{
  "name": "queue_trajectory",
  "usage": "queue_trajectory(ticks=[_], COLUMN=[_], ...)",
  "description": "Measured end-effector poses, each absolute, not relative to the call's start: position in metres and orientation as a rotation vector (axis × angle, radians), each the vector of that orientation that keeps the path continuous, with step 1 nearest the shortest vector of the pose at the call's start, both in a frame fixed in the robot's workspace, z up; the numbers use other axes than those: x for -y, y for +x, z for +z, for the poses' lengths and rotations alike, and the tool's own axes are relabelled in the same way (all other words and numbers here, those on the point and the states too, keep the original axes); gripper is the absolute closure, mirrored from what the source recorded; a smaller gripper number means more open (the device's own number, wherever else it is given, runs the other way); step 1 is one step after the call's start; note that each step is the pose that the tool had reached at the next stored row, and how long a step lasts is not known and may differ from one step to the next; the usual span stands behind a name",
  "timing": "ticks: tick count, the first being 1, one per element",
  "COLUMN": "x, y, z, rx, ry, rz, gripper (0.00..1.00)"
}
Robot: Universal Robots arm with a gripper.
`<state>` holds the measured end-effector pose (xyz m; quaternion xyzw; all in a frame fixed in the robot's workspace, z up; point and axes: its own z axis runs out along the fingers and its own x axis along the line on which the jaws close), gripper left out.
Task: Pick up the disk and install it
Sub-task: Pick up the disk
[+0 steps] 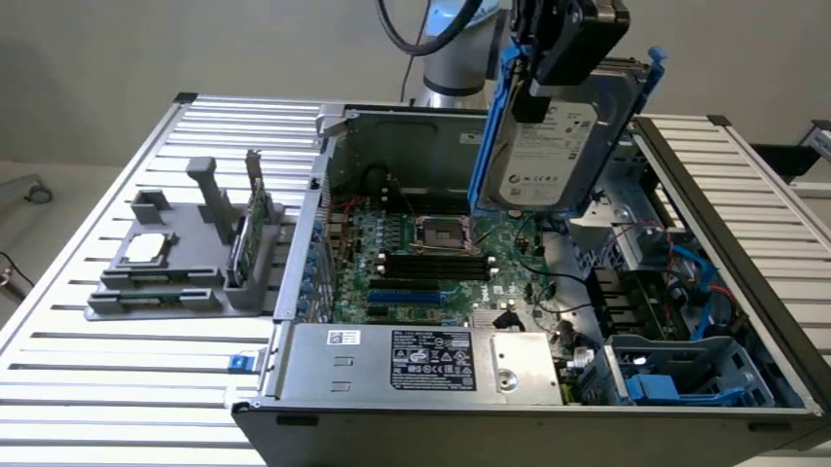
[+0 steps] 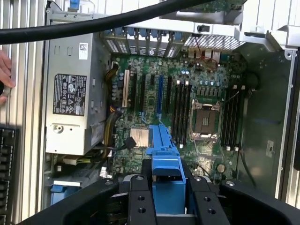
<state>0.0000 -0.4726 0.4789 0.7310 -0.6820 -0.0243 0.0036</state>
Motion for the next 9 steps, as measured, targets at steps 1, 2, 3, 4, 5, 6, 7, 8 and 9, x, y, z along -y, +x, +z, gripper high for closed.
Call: queue_trajectory(ticks=[1,2,3,4,5,6,7,8,9], x=[0.475,0.477,0.479,0.481,0.484,0.486,0.489,0.491,0.495], y=[0.003,0.007,0.011,0.014,0.018,0.021,0.023,0.026,0.027], z=[0.479,0.479,0.479,0.479,0.479,0.479,0.479,0.479,0.479], rx=[2.138,2.138,2.138,2.138,2.138,2.138,2.138,2.137,2.138], ry=[2.291,2.291,2.291,2.291,2.291,2.291,2.291,2.291,2.291], rz=[-0.076,-0.076,-0.076,-0.076,-0.076,-0.076,-0.076,-0.076,-0.076], gripper=[0.67,0.67,0.67,0.67,0.67,0.67,0.67,0.67,0.67])
